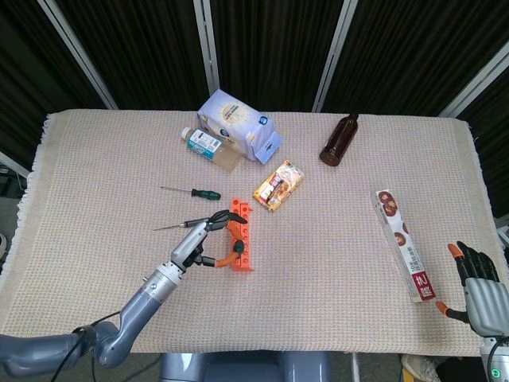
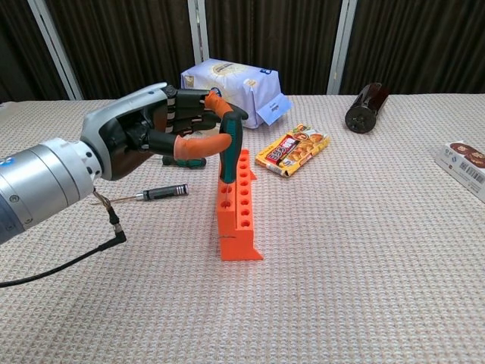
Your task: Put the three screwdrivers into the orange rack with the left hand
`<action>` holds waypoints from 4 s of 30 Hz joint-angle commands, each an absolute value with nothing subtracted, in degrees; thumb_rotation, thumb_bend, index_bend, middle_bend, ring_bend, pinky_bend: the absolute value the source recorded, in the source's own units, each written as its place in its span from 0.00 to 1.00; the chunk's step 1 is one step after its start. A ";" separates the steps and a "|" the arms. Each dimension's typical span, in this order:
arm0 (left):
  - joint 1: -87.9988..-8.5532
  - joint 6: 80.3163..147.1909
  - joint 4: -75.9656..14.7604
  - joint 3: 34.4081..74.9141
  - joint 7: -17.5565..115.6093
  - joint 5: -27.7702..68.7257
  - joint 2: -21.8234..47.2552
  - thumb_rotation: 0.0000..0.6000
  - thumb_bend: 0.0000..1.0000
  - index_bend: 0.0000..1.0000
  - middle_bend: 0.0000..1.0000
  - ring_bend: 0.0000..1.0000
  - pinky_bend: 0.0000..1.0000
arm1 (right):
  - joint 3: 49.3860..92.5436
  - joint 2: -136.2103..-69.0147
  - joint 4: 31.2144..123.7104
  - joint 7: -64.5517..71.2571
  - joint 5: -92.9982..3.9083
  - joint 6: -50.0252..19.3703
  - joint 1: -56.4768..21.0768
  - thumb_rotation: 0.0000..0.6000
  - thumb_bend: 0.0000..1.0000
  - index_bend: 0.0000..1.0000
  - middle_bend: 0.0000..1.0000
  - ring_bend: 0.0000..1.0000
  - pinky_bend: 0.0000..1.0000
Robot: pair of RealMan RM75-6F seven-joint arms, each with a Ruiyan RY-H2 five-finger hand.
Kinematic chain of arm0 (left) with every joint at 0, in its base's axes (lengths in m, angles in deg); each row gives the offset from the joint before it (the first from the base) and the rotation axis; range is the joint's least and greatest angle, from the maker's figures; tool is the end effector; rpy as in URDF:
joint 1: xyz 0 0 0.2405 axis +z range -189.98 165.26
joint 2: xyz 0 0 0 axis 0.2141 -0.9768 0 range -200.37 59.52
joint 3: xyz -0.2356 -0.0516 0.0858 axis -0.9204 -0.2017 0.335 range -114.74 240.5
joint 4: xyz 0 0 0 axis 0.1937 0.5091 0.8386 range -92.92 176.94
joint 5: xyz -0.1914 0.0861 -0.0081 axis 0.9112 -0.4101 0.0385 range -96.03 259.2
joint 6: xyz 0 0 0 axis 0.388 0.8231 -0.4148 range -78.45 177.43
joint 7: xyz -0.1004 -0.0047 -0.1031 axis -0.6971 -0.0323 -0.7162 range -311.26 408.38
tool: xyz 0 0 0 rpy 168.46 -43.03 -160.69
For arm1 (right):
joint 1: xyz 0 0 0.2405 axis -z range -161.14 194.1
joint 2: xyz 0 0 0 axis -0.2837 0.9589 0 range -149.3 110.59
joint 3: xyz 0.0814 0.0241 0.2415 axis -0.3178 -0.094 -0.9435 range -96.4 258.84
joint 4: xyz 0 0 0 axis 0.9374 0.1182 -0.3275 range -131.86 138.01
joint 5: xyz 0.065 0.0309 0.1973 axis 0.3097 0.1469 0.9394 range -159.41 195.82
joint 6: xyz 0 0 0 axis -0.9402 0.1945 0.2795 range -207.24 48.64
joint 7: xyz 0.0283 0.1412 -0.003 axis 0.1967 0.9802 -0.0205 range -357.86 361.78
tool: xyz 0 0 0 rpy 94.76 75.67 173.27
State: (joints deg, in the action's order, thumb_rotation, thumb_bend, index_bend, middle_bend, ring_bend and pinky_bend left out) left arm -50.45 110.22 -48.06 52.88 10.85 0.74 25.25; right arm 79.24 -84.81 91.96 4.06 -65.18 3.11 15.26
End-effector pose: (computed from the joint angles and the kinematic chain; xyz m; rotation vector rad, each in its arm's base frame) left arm -0.0907 0.2882 -0.0401 -1.5282 -1.9473 -1.7182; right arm -0.3415 -0.1569 0.1522 1.3331 -1.0049 0.7991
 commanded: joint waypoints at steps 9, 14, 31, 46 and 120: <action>-48.18 113.47 -45.55 53.74 14.81 1.45 28.38 1.00 0.56 0.73 0.22 0.09 0.00 | 79.12 -84.59 92.54 3.42 -64.91 2.80 15.08 1.00 0.00 0.02 0.00 0.00 0.02; -47.58 114.57 -45.02 53.90 18.23 1.40 29.28 1.00 0.51 0.73 0.22 0.08 0.00 | 79.05 -84.56 92.74 3.12 -64.72 2.43 14.87 1.00 0.00 0.02 0.00 0.00 0.02; -47.12 114.23 -44.99 54.19 21.90 1.11 30.37 1.00 0.46 0.72 0.21 0.06 0.00 | 78.94 -84.47 93.17 2.53 -64.15 2.17 14.81 1.00 0.00 0.02 0.00 0.00 0.02; -46.45 115.24 -44.72 55.21 23.10 -0.82 30.37 1.00 0.46 0.64 0.20 0.05 0.00 | 78.94 -84.47 92.92 2.88 -63.98 2.01 14.81 1.00 0.00 0.02 0.00 0.00 0.02; -49.56 107.38 -51.70 50.32 65.61 18.47 11.93 1.00 0.44 0.48 0.09 0.00 0.00 | 79.02 -85.16 91.99 3.48 -64.23 0.61 13.85 1.00 0.00 0.02 0.00 0.00 0.03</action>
